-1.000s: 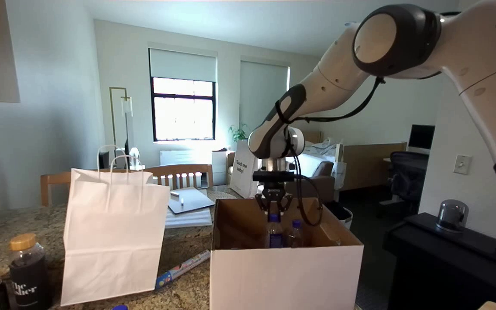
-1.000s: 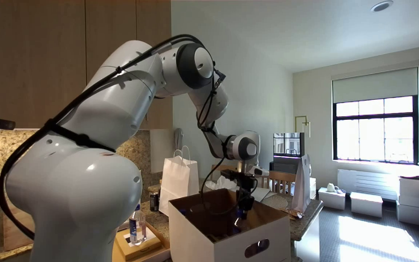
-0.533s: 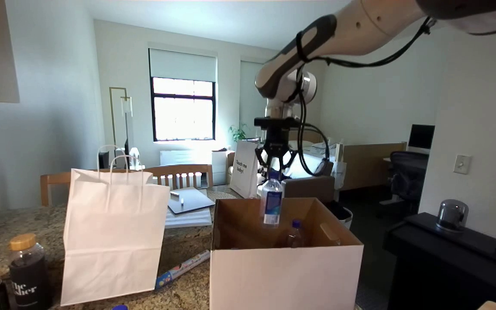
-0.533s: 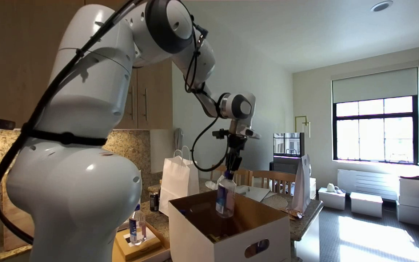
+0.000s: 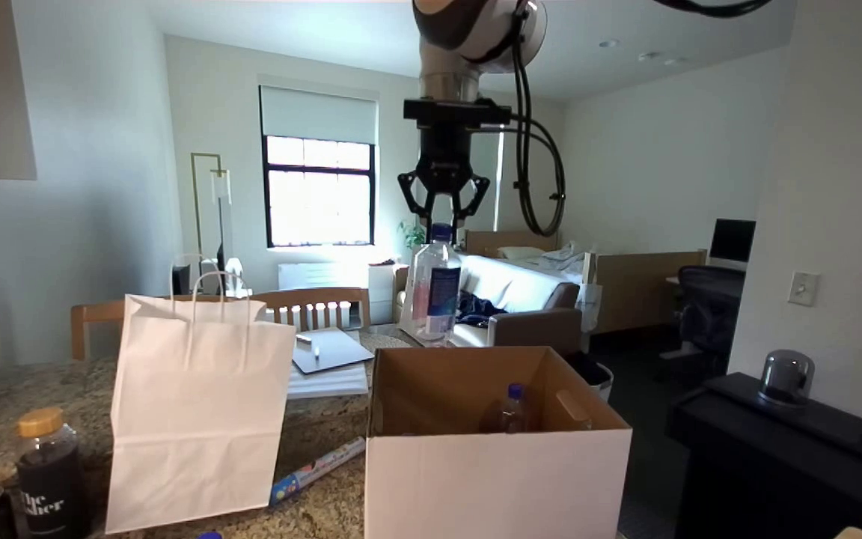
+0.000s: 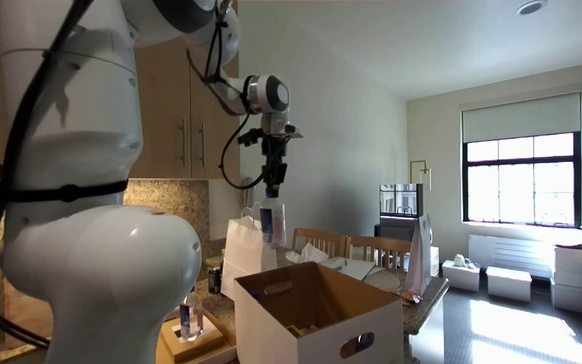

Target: Remove the water bottle from the box

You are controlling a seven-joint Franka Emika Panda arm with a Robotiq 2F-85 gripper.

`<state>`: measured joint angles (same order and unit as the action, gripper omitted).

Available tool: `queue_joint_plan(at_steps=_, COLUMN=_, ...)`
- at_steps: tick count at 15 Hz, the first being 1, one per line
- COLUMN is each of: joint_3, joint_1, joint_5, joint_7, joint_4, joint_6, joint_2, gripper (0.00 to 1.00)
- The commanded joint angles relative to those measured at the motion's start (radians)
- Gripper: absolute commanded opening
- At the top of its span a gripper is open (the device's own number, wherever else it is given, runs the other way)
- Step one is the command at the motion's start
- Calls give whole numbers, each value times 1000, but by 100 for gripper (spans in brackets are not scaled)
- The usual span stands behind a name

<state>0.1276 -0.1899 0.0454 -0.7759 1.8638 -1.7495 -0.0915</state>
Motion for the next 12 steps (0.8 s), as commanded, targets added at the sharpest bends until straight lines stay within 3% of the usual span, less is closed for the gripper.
queue_joint_plan(at_steps=1, joint_3=105, joint_1=-46, joint_5=-55, joint_7=2, joint_4=68, joint_6=65, joint_2=-25, gripper=12)
queue_joint_plan(at_steps=5, joint_3=188, joint_1=-97, joint_5=-91, joint_7=17, joint_4=101, joint_6=142, joint_2=43, gripper=12)
queue_joint_plan(at_steps=12, joint_3=232, joint_1=-166, joint_5=-36, joint_7=147, joint_4=116, joint_6=144, joint_2=127, gripper=12)
